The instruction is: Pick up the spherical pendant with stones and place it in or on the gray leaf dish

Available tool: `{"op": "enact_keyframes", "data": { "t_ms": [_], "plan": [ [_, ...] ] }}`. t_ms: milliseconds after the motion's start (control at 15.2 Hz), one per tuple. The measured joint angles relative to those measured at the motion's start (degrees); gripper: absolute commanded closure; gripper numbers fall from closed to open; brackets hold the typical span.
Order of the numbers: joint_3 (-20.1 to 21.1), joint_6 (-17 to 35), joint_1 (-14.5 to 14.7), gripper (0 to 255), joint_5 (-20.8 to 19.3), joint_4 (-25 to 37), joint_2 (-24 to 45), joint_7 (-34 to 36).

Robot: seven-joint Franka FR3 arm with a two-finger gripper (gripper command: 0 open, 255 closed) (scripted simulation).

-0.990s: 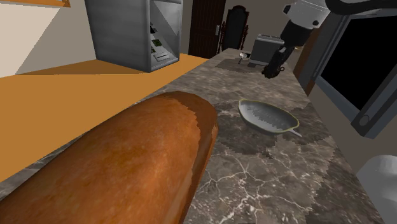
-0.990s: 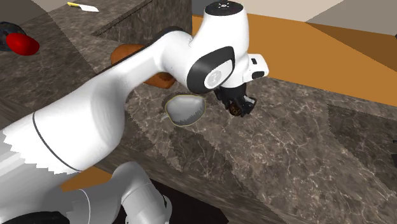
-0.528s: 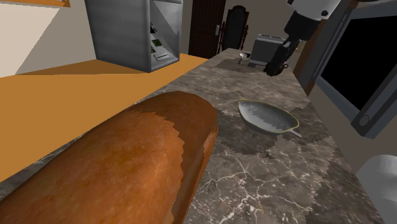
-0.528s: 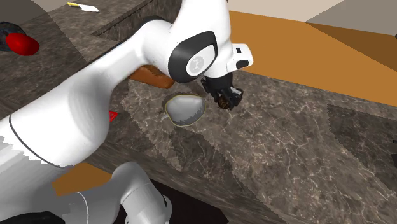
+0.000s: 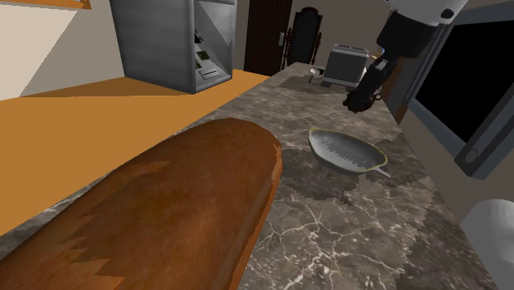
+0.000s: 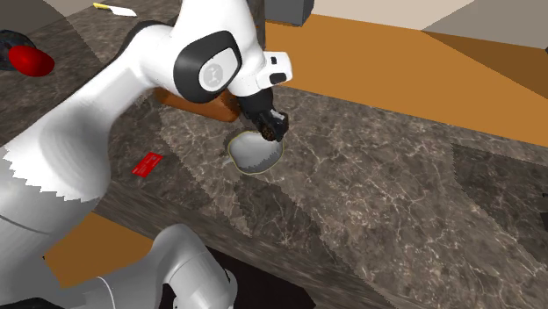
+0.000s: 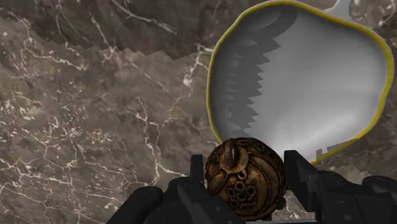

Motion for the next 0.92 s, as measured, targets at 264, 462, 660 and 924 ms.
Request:
{"op": "enact_keyframes", "data": {
  "t_ms": [264,462,660,924],
  "plan": [
    [4.24,-1.32,1.23,255,2.36,-0.43,-1.70,4.49],
    [4.94,0.08,1.54,255,2.88,-2.66,-2.50,5.20],
    [5.17,1.87,1.88,255,3.22,-5.64,-3.67,5.40],
    [5.46,4.52,2.18,255,3.56,-9.23,-4.60,5.55]
  ]
}}
